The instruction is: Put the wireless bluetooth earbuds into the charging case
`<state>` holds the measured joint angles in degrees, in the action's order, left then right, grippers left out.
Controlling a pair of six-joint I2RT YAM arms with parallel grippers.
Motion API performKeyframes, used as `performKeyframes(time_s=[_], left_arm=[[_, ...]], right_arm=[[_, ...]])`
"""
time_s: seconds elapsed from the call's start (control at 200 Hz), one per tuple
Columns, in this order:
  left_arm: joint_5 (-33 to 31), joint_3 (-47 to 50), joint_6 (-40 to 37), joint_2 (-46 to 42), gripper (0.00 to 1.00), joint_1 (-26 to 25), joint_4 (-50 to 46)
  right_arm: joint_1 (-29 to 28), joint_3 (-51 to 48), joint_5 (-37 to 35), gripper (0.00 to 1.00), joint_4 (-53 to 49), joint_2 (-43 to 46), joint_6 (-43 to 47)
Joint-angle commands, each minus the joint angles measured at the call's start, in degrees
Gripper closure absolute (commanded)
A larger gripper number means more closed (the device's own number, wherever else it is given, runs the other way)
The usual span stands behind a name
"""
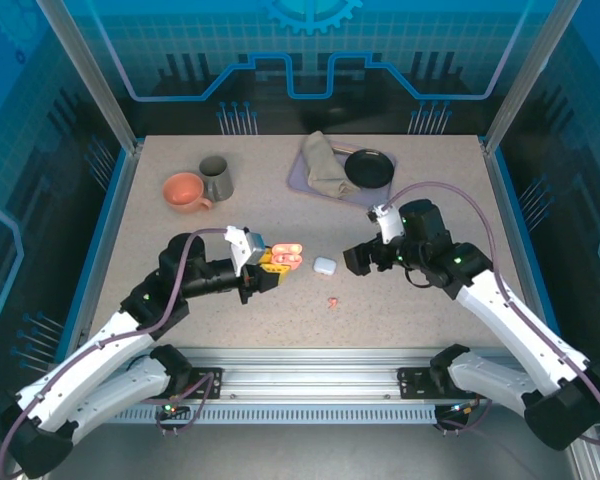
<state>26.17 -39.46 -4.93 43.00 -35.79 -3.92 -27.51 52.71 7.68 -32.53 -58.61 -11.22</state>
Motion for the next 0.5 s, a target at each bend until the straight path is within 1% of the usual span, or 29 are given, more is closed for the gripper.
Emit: performKeyframes(time_s=[0.0, 0.05, 0.12, 0.2, 0.305, 0.32, 0.405, 0.495], left_arm=[[-1.05, 0.27, -1.56, -1.0, 1.0, -0.33, -0.56], [-1.2, 0.26, -1.58, -0.99, 1.0, -0.27, -0.7], [-1.29, 0.26, -1.49, -0.99, 1.0, -0.33, -0.74], [-1.4, 0.26, -1.48, -0.92, 1.0, -0.33, -0.8], [-1.56, 0.27, -1.56, -0.9, 1.0, -0.33, -0.74], [-1.56, 0.28, -1.57, -0.9, 1.0, -0.33, -0.7], [-1.75, 0.26, -1.63, -0.9, 1.0, -0.33, -0.82], [-1.87, 0.28, -1.66, -0.99, 1.0, -0.31, -0.98]], right_arm=[[3.16, -3.62, 8.64, 0.0, -0.27, -2.91, -4.22], [3.51, -4.02, 10.62, 0.0, -0.72, -5.3, -4.3], [3.12, -4.04, 11.63, 0.0, -1.33, -8.59, -4.55], [2.21, -3.74, 12.25, 0.08, -1.67, -12.28, -4.68], [-0.88, -2.69, 8.91, 0.15, -4.27, -17.47, -4.09], [-1.34, -1.07, 8.4, 0.16, -4.67, -18.33, -4.01], [-3.85, 1.18, 5.52, 0.22, -6.55, -22.67, -3.81], [-7.02, 3.71, 1.78, 0.25, -8.08, -26.64, -4.05]])
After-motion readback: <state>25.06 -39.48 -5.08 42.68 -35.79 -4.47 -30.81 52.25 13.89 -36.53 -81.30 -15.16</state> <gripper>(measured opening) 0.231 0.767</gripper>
